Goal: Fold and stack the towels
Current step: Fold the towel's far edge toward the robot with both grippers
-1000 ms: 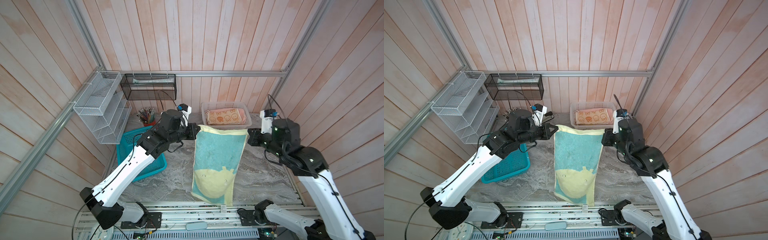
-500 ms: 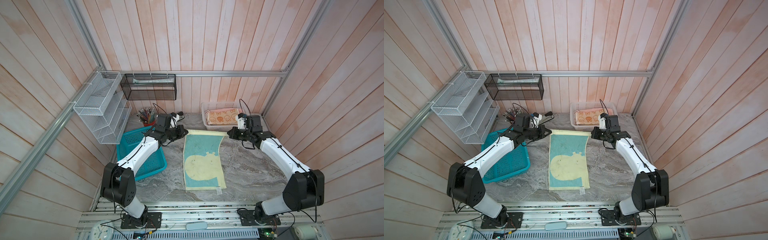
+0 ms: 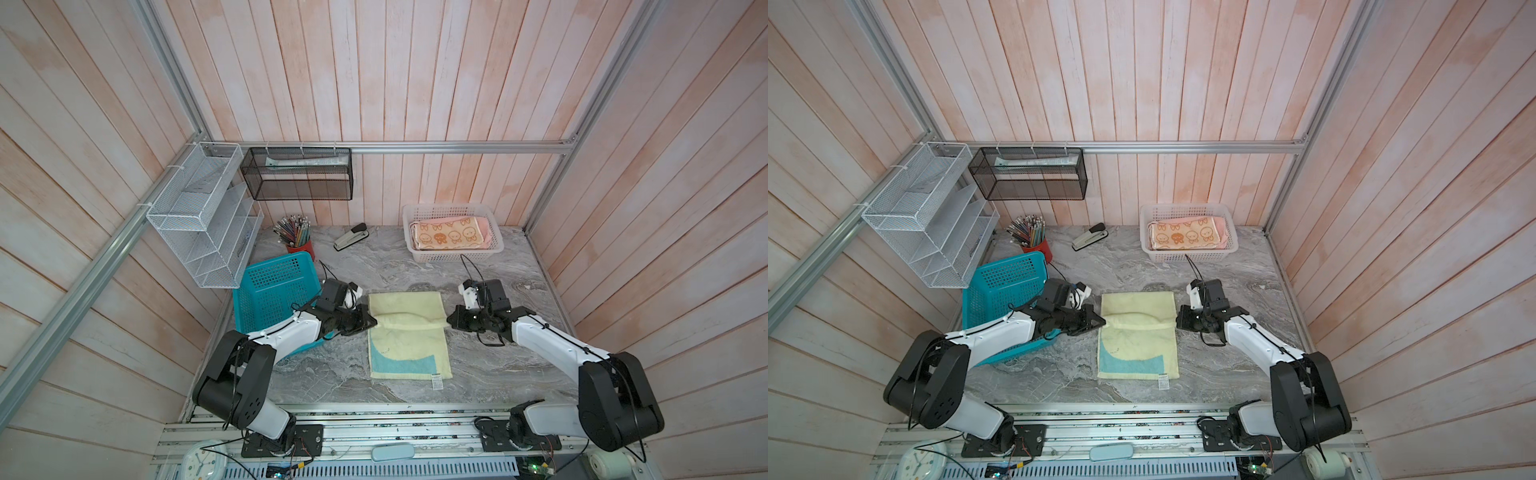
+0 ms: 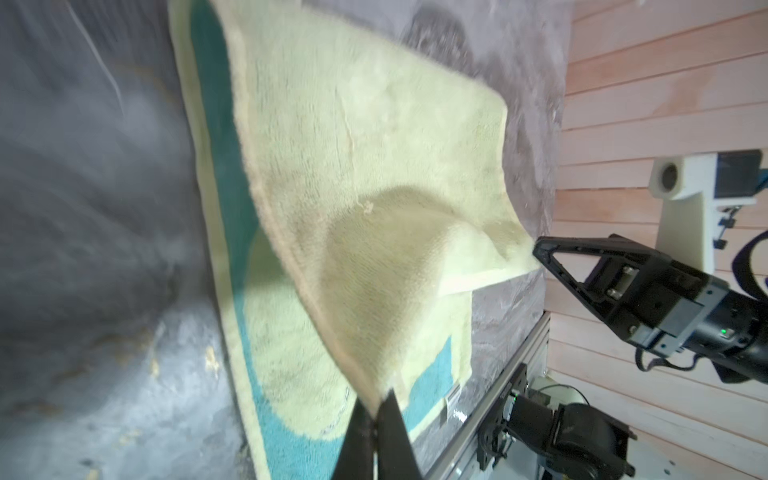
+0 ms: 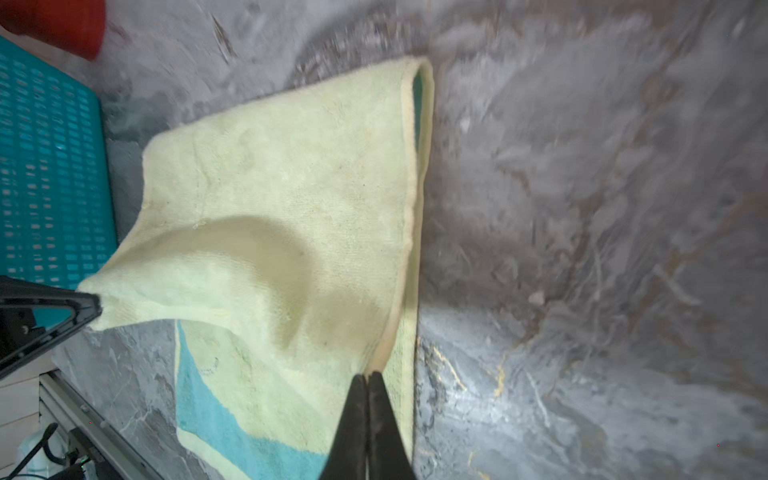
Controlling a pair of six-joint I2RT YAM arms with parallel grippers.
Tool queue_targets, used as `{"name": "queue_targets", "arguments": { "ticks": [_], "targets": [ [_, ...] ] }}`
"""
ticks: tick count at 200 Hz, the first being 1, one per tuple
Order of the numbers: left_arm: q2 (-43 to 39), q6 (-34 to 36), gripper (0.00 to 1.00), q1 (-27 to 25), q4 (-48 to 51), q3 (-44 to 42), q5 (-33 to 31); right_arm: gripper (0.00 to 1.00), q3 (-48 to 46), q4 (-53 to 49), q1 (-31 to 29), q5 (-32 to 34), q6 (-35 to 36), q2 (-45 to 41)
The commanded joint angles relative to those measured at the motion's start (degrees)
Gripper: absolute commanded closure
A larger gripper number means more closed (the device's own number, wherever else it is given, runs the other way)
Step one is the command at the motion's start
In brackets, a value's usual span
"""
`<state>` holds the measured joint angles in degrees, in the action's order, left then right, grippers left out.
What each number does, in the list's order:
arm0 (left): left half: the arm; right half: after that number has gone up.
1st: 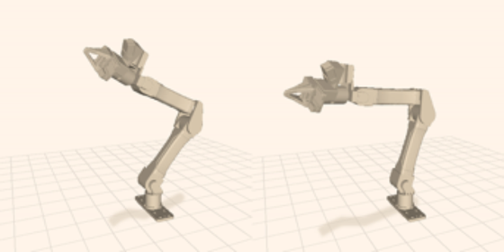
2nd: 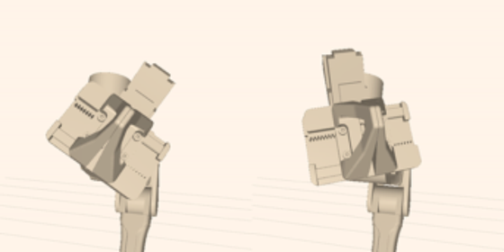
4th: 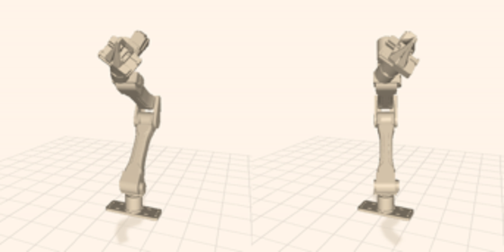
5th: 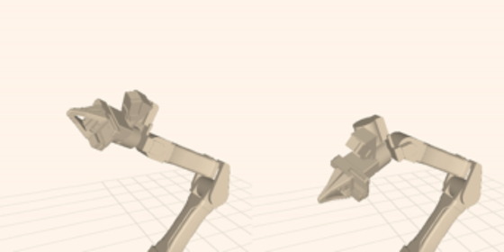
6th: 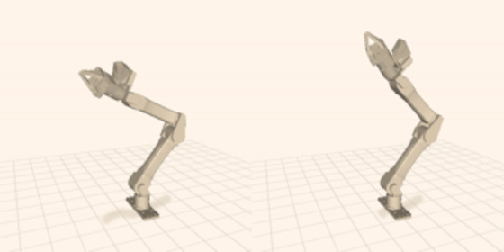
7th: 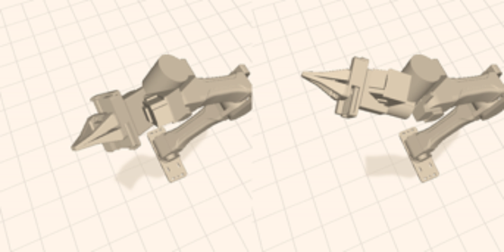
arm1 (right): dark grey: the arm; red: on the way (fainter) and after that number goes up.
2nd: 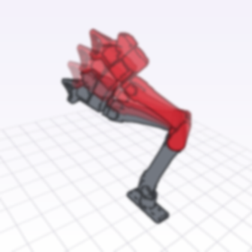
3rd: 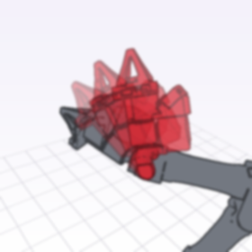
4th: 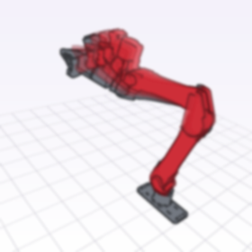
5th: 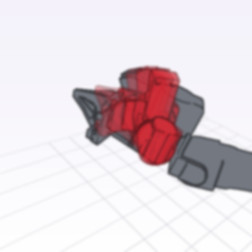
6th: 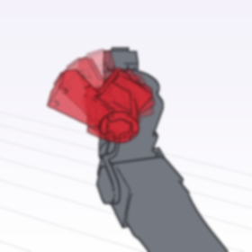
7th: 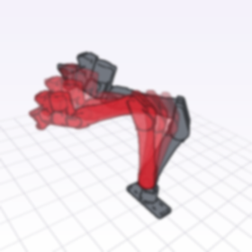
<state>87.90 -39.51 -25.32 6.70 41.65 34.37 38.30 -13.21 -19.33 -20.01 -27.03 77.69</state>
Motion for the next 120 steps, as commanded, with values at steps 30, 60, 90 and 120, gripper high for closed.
{"name": "queue_targets", "arguments": {
  "ticks": [30, 60, 90, 120],
  "targets": [
    [2.4, -1.5, 1.00, 0.1, -6.0, -2.7, -0.4, 1.00, -0.8, 7.0, -1.4, -2.2, -1.6, 6.9],
    [6.8, 1.4, 1.00, 1.7, -4.7, 1.7, -0.7, 1.00, 3.2, 7.3, -0.8, -1.9, 0.4, 11.4],
    [11.7, 4.2, 1.00, 4.2, -3.2, 8.0, -1.1, 1.00, 8.0, 6.9, 1.5, -2.2, 2.2, 15.5],
    [11.9, 7.2, 1.00, 5.0, 3.7, 16.2, -1.6, 1.00, 14.6, 1.3, 2.3, -2.5, 4.2, 15.4]
  ]
}}
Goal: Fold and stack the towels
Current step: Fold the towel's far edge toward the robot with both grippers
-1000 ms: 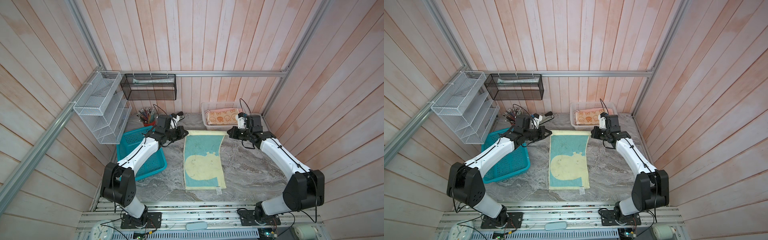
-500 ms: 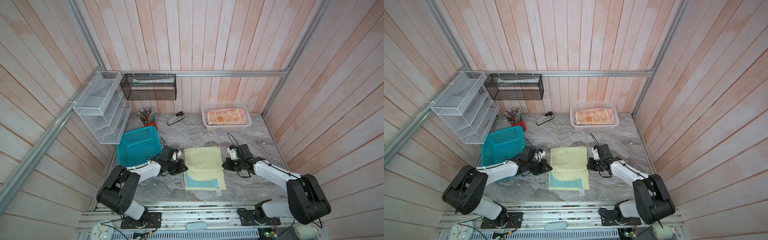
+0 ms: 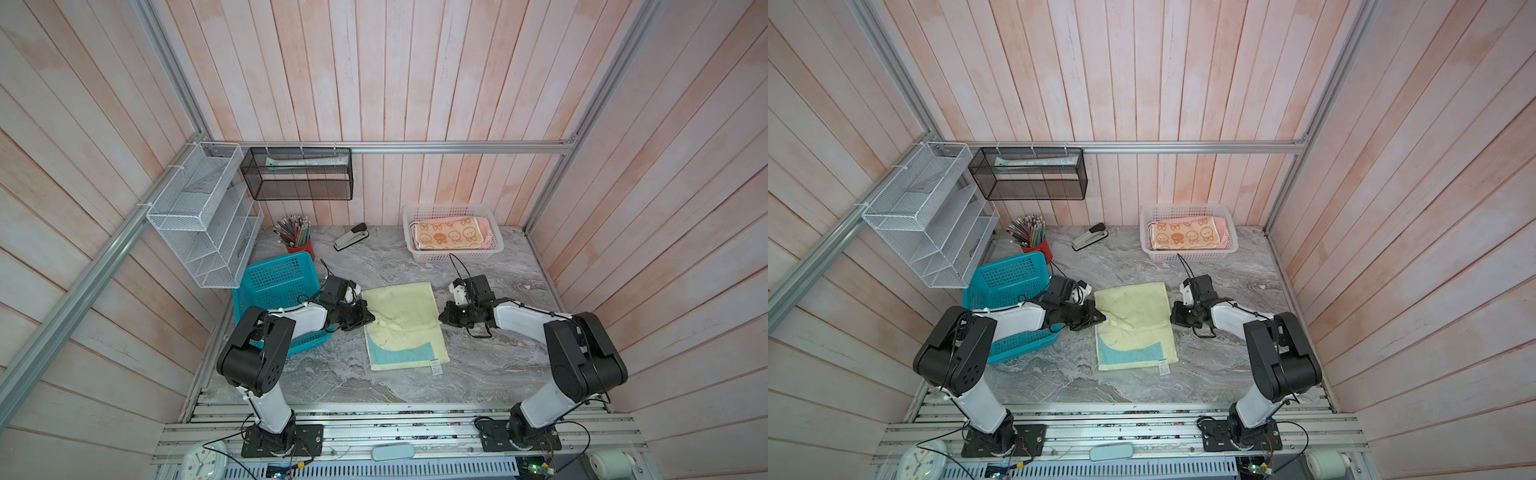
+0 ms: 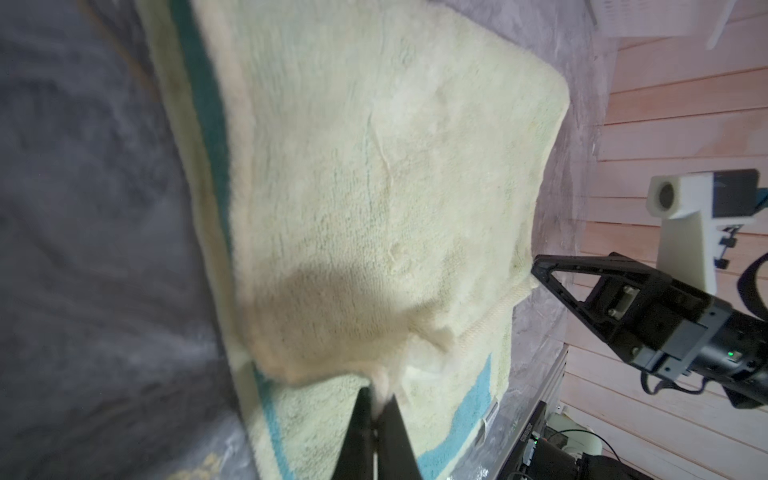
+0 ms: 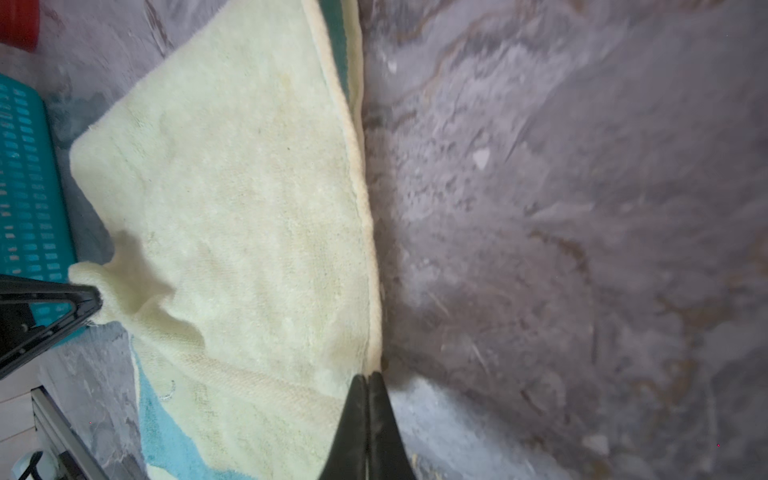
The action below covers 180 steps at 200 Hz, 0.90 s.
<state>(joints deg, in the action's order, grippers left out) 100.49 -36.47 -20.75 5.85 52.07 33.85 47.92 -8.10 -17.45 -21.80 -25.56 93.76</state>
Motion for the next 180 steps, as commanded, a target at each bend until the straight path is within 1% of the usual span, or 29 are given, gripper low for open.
{"name": "queue_targets", "arguments": {
  "ticks": [1, 22, 38, 59, 74, 100, 120, 146, 180],
  "targets": [
    [-0.8, 4.2, 1.00, 0.5, 4.9, 5.8, -1.1, 1.00, 5.2, -4.0, 0.4, -0.7, 2.8, -0.7],
    [-4.5, 4.8, 1.00, 0.5, 9.2, 7.7, -2.1, 1.00, 7.6, -8.4, 0.5, 0.1, 3.8, -4.4],
    [-8.4, 4.0, 1.00, -0.1, 10.7, 6.0, -2.6, 1.00, 6.8, -10.4, 0.5, 0.5, 3.6, -8.3],
    [-12.9, 2.2, 1.00, -2.6, 10.7, 0.9, -4.2, 1.00, 1.9, -11.2, 0.2, -0.1, 2.0, -13.4],
    [-13.9, 0.4, 1.00, -4.9, 9.4, -3.5, -4.3, 1.00, -3.7, -9.6, -0.3, -0.6, 0.1, -16.8],
    [-12.3, -2.9, 1.00, -7.8, 4.2, -10.1, -4.1, 1.00, -12.7, -5.1, -1.0, -2.4, -3.2, -19.3],
    [-9.9, -3.7, 1.00, -9.1, 1.7, -12.3, -4.3, 1.00, -16.3, -2.8, -1.7, -3.0, -4.2, -19.4],
    [-6.6, -3.3, 1.00, -9.5, 0.6, -11.8, -4.7, 1.00, -17.4, -1.4, -1.6, -2.3, -4.0, -18.7],
    [-2.8, -2.2, 1.00, -9.6, 0.3, -8.2, -4.8, 1.00, -16.8, -1.5, -0.9, -0.8, -2.6, -17.5]
  ]
}}
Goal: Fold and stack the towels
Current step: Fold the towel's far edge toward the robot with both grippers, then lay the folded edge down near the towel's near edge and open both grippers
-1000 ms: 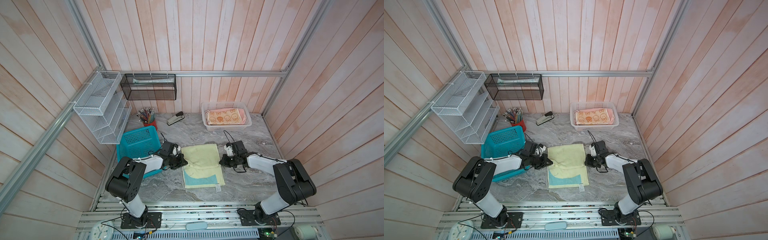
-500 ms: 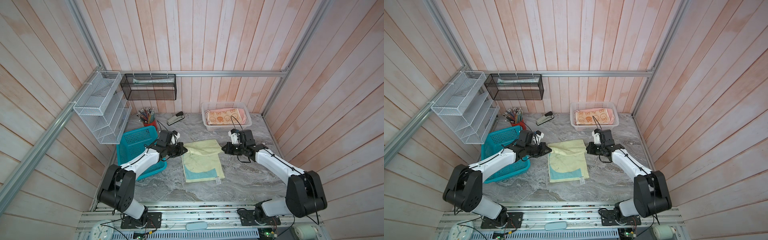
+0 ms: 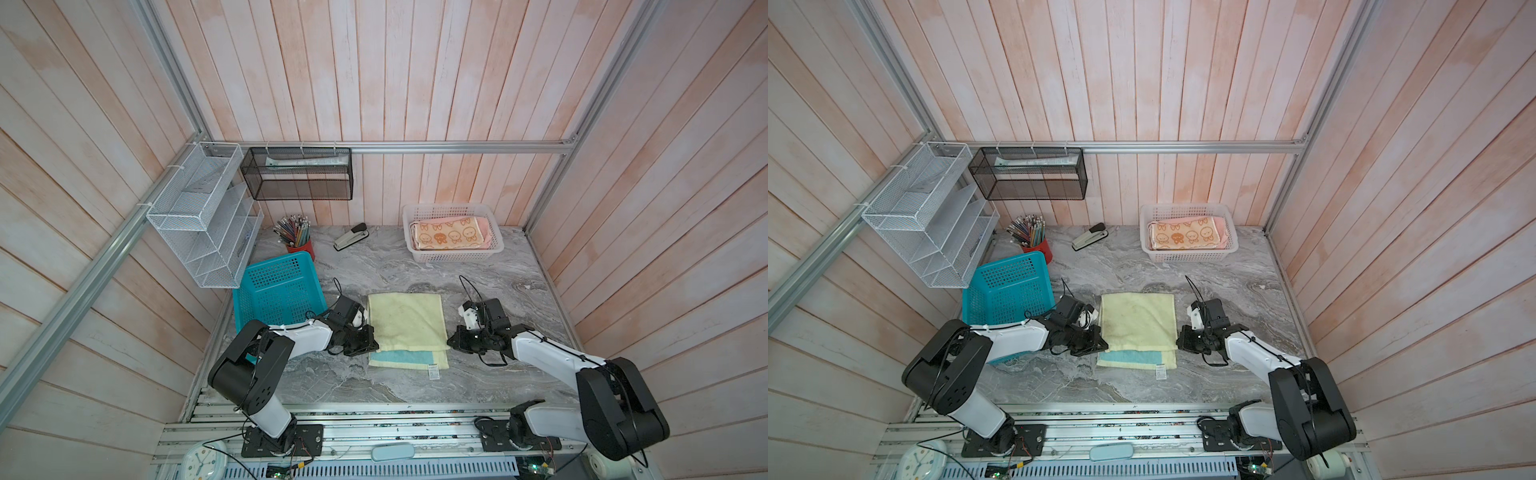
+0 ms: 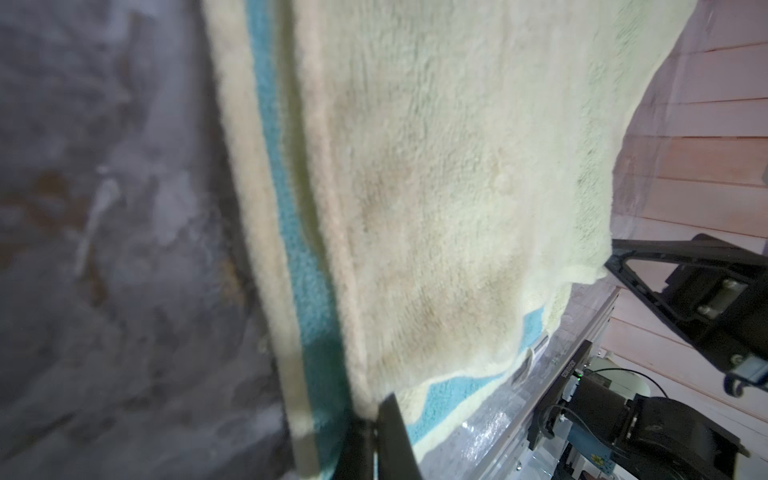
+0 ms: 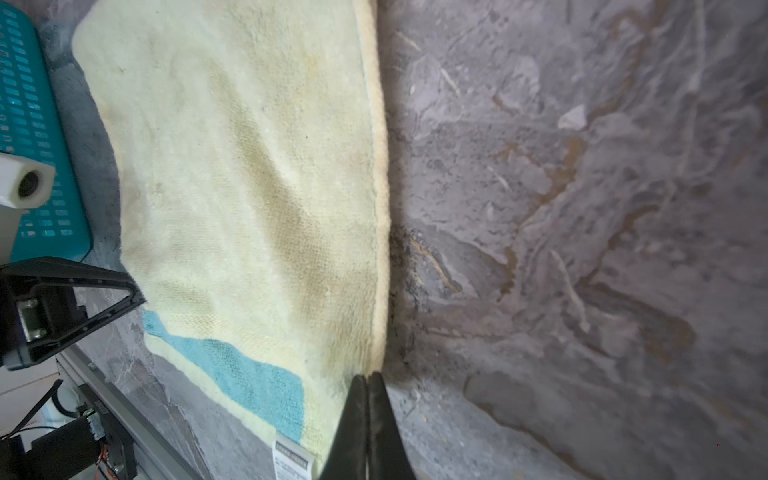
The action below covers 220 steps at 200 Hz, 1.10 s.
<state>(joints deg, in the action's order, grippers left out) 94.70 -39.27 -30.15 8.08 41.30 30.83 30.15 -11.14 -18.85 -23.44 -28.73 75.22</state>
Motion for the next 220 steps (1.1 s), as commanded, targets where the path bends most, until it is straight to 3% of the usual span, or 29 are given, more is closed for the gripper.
{"name": "queue_targets", "arguments": {
  "ticks": [1, 60, 109, 144, 181, 220],
  "targets": [
    [3.1, 0.6, 1.00, -0.2, -2.0, 2.8, -1.8, 1.00, 0.9, 1.6, 0.5, 0.8, 0.7, 1.1],
    [8.7, 0.6, 1.00, -0.4, -1.2, 11.1, 0.0, 1.00, 6.1, -1.4, 6.9, 0.4, 6.1, 4.3],
    [3.5, 3.1, 1.00, 0.0, 6.0, 15.5, -2.1, 1.00, 11.7, -7.5, 7.9, 0.0, 9.0, 4.0],
    [-0.4, 3.9, 1.00, 0.8, 9.2, 17.4, -1.7, 1.00, 13.4, -11.1, 7.8, 0.1, 8.1, -1.3],
    [-2.0, 3.4, 1.00, 1.1, 8.0, 14.6, -2.2, 1.00, 9.5, -10.3, 5.8, 0.3, 4.8, -6.7],
    [0.0, 1.5, 1.00, 1.2, 2.9, 9.3, -0.2, 1.00, 3.8, -6.6, 5.5, -1.3, 3.6, -5.0]
  ]
}}
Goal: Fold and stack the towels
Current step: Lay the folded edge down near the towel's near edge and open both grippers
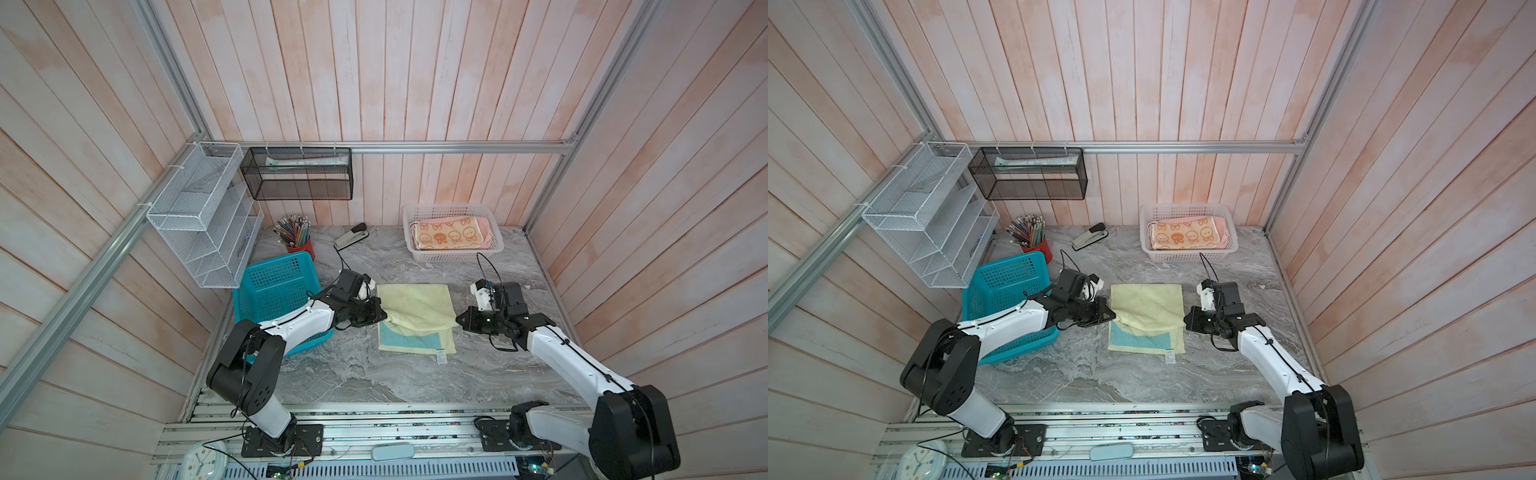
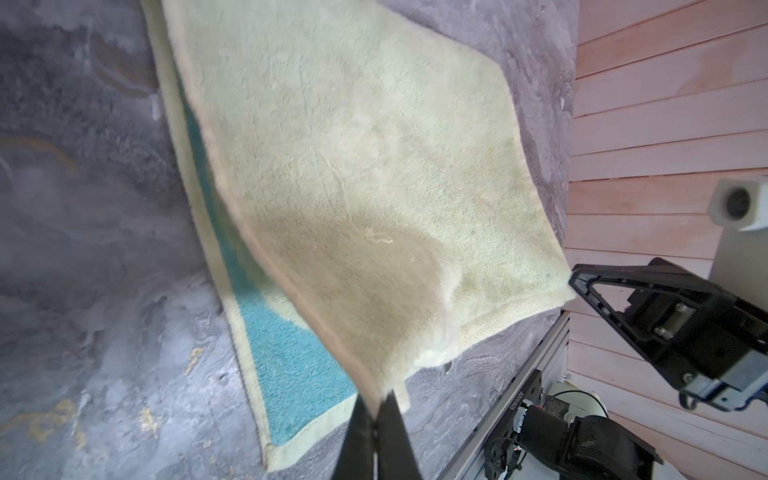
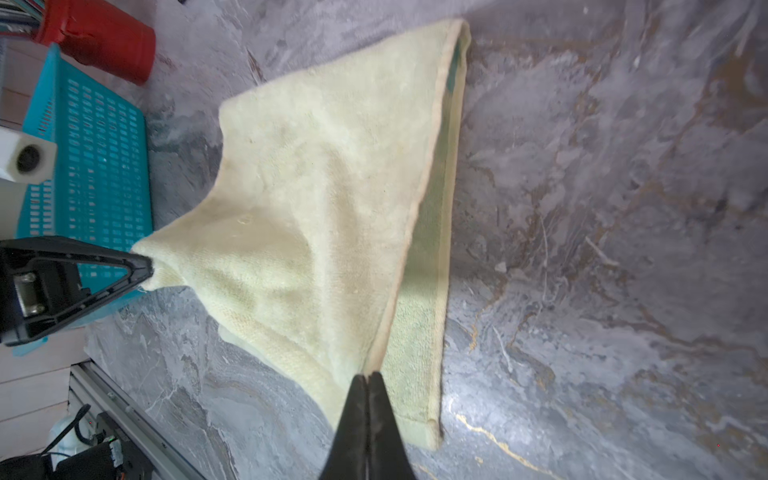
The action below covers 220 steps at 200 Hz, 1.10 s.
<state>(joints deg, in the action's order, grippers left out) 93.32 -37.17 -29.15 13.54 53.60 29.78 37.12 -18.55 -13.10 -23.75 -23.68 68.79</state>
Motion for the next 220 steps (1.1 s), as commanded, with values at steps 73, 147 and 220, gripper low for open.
{"name": "queue_targets", "arguments": {
  "ticks": [73, 147, 220],
  "targets": [
    [-0.8, 0.9, 1.00, 1.8, -0.6, -3.3, 0.9, 1.00, -1.5, 0.0, -0.3, -1.0, -1.3, 1.0],
    [-7.1, -0.3, 1.00, 1.9, 2.5, -5.3, 2.2, 1.00, -1.3, -5.4, -3.1, -0.4, -3.8, -5.7],
    [-0.3, -3.3, 1.00, -0.1, -6.3, -13.6, 4.0, 1.00, -10.3, 6.4, -4.3, -3.3, -6.7, 3.1]
  ]
}}
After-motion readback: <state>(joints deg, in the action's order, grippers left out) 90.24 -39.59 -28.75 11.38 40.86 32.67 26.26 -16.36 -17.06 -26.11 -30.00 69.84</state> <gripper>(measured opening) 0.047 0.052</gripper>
